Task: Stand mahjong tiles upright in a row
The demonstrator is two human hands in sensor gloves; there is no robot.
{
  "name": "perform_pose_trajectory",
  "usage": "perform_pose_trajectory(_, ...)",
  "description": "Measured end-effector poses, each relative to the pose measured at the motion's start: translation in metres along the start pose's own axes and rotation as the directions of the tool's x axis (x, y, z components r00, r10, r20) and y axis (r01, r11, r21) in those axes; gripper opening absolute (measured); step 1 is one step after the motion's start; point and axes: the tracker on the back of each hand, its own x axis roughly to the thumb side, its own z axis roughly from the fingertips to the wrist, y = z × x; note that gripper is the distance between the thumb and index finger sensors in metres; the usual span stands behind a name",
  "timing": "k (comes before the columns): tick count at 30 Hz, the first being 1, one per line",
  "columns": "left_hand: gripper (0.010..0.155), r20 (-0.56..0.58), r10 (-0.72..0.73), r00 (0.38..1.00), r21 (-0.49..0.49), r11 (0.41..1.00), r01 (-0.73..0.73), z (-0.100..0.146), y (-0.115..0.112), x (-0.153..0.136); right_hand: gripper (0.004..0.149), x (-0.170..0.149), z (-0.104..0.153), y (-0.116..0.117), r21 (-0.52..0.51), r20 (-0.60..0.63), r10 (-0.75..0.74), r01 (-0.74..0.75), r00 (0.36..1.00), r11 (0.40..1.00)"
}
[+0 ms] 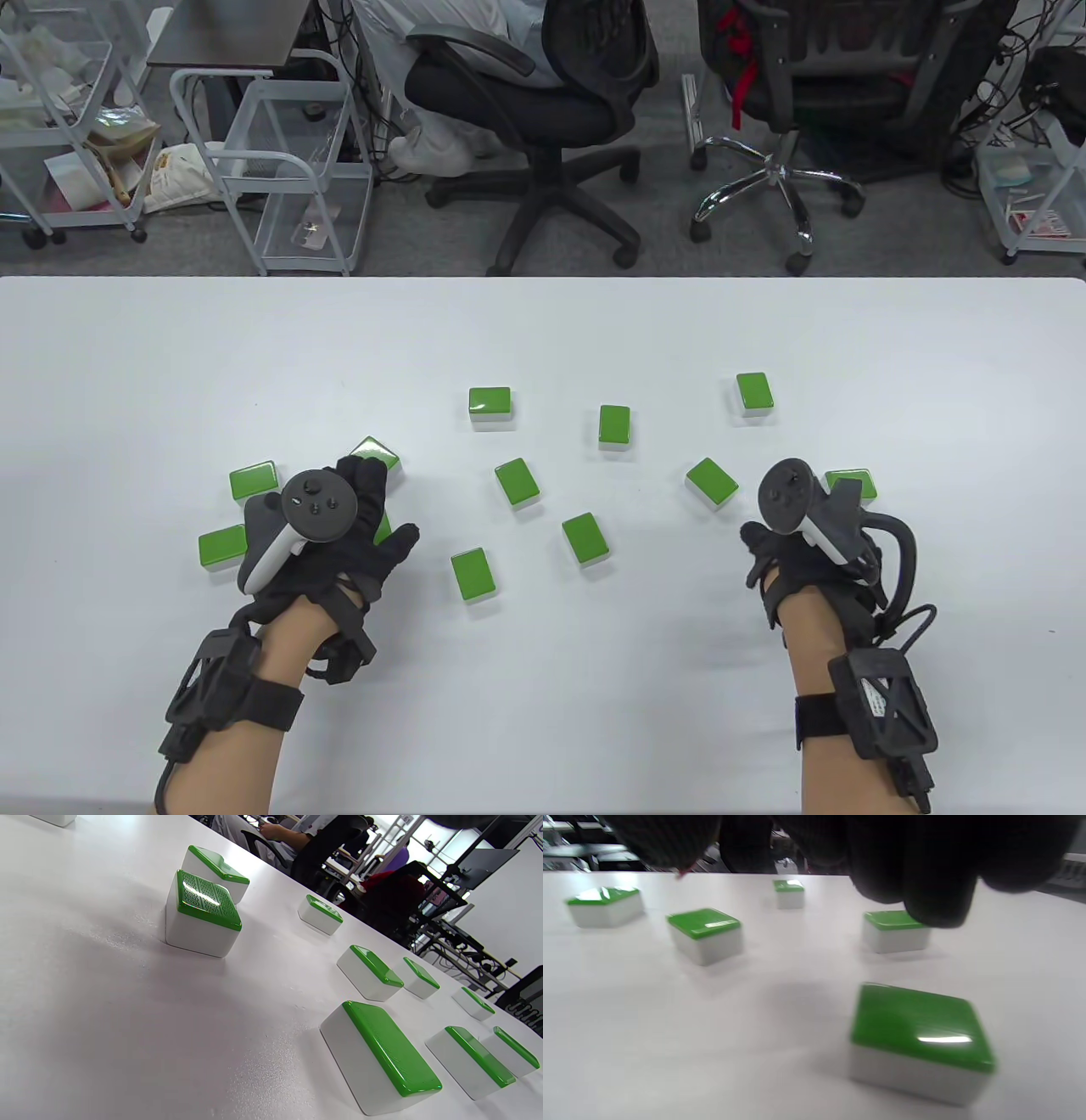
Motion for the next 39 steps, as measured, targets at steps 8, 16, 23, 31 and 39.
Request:
perform_pose_trajectory(8,0.088,-0.002,-0.011,1.0,-0.014,1.0,0.011,0.0,-0.002,0.0,0.09,-0.01,-0.017,0.039,0.236,-0.141,0.226,-0.189,0.964,0.953)
perform_pose_trajectory(16,0.088,-0.01,-0.013,1.0,-0.03,0.999,0.013,-0.001,-0.004,-0.001,0.081,-0.002,-0.024,0.055,0.23,-0.121,0.21,-0.178,0.97,0.957)
perform_pose_trajectory(23,0.088,-0.019,-0.016,1.0,-0.037,0.999,0.016,-0.002,-0.005,-0.002,0.081,0.053,0.005,0.03,0.351,0.301,-0.091,-0.021,0.949,0.936)
perform_pose_trajectory(31,0.088,-0.025,-0.013,1.0,-0.037,0.999,0.012,-0.002,-0.005,-0.003,0.08,0.133,0.053,0.038,0.489,0.669,-0.281,-0.123,0.688,0.863)
perform_pose_trajectory(39,0.088,-0.015,-0.004,1.0,-0.043,0.999,0.003,-0.002,-0.005,-0.003,0.065,0.132,0.045,0.047,0.54,0.648,-0.325,-0.115,0.688,0.834)
